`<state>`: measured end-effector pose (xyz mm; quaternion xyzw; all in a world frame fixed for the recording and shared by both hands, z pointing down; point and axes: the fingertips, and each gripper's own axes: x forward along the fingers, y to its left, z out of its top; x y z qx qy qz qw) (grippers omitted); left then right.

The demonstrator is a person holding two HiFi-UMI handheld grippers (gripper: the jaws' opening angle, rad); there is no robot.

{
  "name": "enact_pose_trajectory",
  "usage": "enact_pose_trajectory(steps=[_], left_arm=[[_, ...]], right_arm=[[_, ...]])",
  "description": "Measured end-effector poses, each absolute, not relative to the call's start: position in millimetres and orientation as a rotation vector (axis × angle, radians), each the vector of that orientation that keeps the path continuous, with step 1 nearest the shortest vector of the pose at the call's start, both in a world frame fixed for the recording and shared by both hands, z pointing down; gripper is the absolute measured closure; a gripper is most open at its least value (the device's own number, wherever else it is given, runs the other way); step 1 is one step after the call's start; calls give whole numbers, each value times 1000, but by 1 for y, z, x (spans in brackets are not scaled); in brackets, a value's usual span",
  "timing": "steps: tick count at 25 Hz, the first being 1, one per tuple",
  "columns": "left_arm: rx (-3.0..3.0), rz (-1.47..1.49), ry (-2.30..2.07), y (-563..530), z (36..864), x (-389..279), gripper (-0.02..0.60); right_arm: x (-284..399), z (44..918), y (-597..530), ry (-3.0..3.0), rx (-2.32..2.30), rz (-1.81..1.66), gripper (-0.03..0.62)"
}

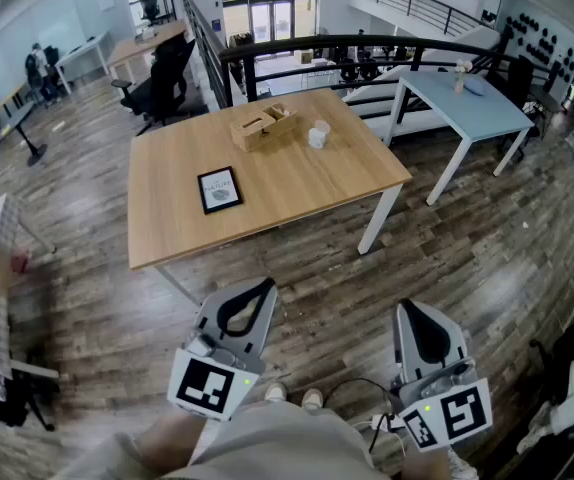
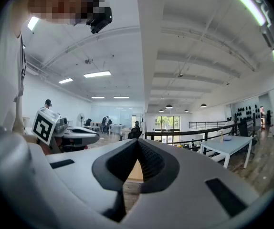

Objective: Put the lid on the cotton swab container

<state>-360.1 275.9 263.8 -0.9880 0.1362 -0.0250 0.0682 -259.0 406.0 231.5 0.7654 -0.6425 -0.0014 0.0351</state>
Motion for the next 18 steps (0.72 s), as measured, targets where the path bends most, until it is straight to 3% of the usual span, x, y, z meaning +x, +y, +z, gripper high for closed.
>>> enact_pose_trajectory(steps=[18], left_arm=[[-3023,-97,378,229,282,-384,560]], right_arm=[[-280,259,358,-1926,2350,83,568]])
